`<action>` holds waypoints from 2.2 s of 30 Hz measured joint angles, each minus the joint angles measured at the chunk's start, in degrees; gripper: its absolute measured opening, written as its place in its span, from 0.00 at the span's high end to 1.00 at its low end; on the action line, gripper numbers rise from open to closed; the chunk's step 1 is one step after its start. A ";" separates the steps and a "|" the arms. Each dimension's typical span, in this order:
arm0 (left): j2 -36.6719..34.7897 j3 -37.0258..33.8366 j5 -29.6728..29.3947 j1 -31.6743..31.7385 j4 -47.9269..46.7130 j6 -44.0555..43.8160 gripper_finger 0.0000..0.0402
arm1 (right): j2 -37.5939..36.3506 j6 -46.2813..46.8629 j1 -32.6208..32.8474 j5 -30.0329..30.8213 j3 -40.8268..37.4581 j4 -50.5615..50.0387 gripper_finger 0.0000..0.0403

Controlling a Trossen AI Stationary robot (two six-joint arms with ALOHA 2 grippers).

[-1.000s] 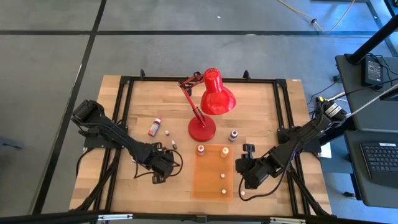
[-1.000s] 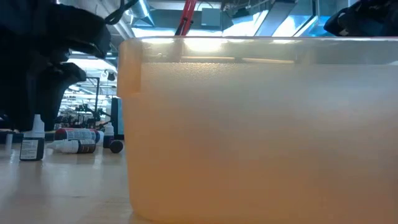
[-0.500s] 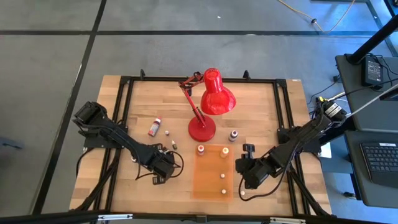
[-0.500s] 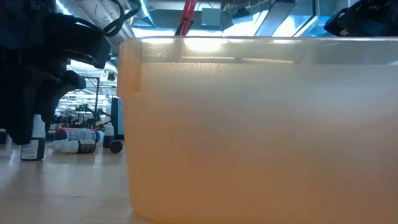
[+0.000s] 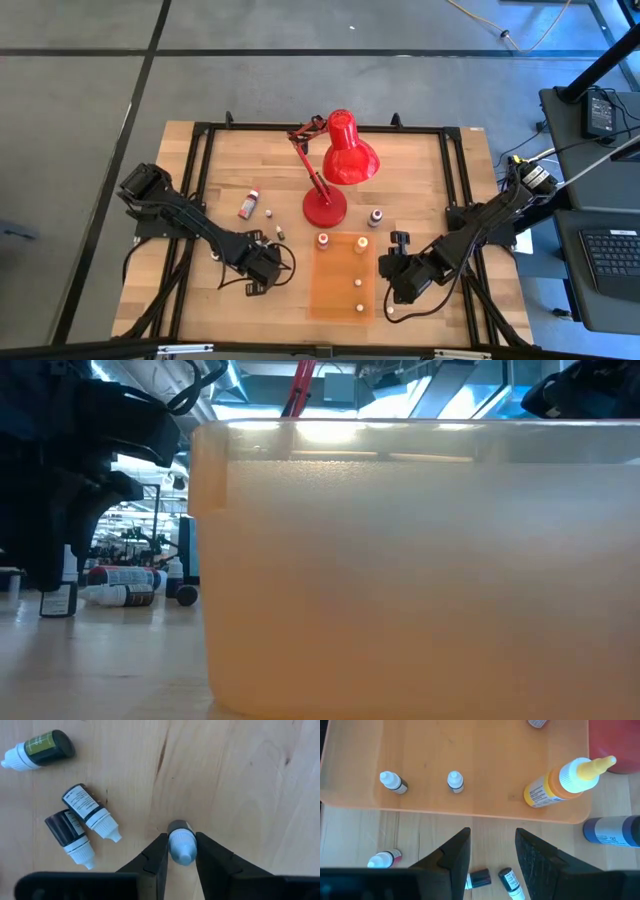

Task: Pick & Place food coloring
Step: Put the small black food coloring bottle into the orange bin

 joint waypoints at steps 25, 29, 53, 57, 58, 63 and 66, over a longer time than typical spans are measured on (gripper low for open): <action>2.67 24.65 -4.88 7.56 2.00 29.48 0.83 | 0.02 -0.04 0.00 -0.12 0.04 -0.09 0.61; 7.72 30.20 -0.88 9.35 -0.63 33.57 0.83 | 0.02 -0.04 0.00 -0.12 0.04 -0.07 0.61; 24.74 42.77 9.03 9.18 -3.18 37.38 0.82 | 0.07 0.37 -0.02 -3.38 0.08 -1.41 0.61; 25.22 42.82 8.98 8.81 -2.84 37.42 0.82 | 0.07 1.75 -0.02 -3.62 0.08 -1.33 0.61; 25.35 42.76 8.92 8.76 -3.34 37.42 0.82 | 0.07 1.94 -0.02 -3.62 0.08 -1.25 0.61; 26.66 42.66 8.44 8.74 -4.14 37.40 0.82 | 0.07 3.23 -0.02 -3.66 0.08 -1.27 0.61; 27.20 42.76 8.46 8.74 -3.63 37.46 0.82 | 0.07 3.23 -0.02 -3.70 0.08 -1.29 0.61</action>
